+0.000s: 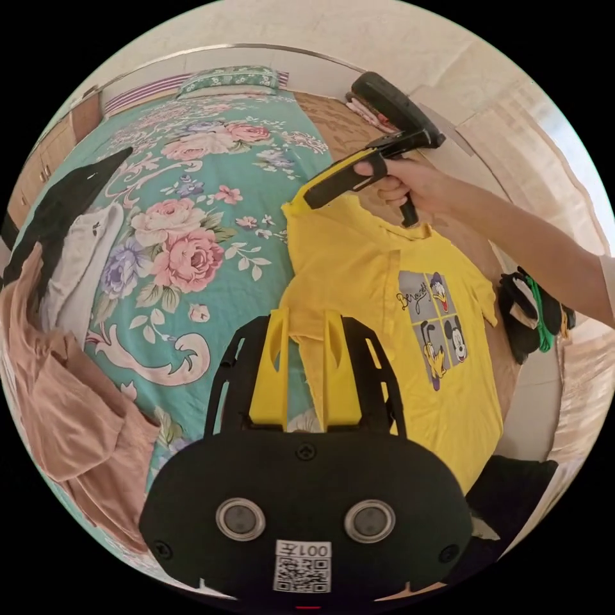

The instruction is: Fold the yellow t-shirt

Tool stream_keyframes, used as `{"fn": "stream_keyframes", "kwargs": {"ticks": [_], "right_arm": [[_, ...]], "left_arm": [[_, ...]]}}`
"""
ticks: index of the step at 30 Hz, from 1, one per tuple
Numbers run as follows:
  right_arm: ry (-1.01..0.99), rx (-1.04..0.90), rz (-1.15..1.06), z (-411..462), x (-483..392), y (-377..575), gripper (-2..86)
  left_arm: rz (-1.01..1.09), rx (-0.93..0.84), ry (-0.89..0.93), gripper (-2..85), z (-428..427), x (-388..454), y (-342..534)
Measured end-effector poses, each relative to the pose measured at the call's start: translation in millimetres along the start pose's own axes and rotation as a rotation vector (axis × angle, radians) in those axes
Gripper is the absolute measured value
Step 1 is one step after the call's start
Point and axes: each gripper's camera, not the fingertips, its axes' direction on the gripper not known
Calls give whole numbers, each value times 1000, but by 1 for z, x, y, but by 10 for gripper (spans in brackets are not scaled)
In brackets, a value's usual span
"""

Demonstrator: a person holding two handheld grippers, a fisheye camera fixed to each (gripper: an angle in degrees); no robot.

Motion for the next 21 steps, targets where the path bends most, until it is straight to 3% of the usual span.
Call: {"fn": "stream_keyframes", "kwargs": {"ticks": [3, 10, 14, 17, 19, 21], "right_arm": [[106, 4, -9, 6, -9, 10, 27], [121, 90, 23, 5, -14, 55, 9], [615, 305, -43, -42, -71, 108, 7], [913, 418, 63, -76, -100, 181, 9], [1035, 398, 164, -88, -104, 229, 10], [1130, 240, 253, -97, -98, 295, 12]], "left_arm": [[-72, 9, -8, 0, 18, -9, 5], [-92, 47, -42, -8, 62, -7, 15], [-108, 110, -118, 2, 61, -3, 19], [-68, 141, -95, 12, 62, 14, 18], [11, 140, -31, 15, 74, 40, 11], [104, 120, 50, 19, 97, 76, 3]]}}
